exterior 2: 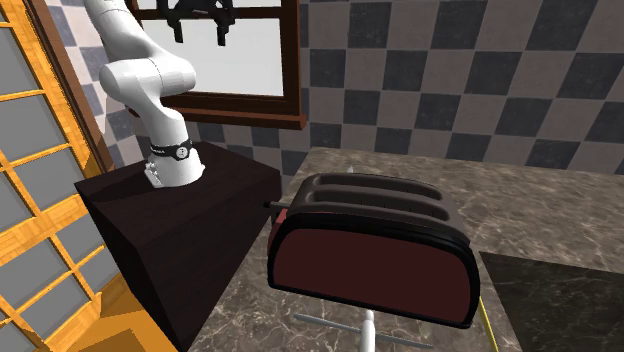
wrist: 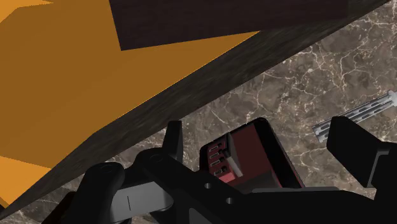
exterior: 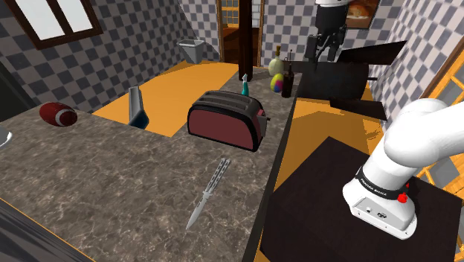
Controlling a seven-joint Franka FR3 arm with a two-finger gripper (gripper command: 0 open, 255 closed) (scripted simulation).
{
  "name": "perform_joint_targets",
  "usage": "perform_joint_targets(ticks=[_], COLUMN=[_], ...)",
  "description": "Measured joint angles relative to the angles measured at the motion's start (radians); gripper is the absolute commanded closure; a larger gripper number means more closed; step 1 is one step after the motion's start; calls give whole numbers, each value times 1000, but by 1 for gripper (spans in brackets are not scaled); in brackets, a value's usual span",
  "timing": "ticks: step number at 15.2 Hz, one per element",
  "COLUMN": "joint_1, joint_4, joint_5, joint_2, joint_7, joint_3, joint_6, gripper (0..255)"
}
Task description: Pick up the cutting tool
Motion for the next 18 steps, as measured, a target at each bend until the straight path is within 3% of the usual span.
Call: perform_joint_targets(ticks=[4, 9, 18], joint_1=[5, 21, 45], joint_4=[-40, -156, -227], joint_5=[30, 104, 223], joint_2=[5, 19, 193], joint_7=[57, 191, 443], joint_3=[35, 121, 304], joint_6=[44, 173, 429], gripper=[0, 0, 0])
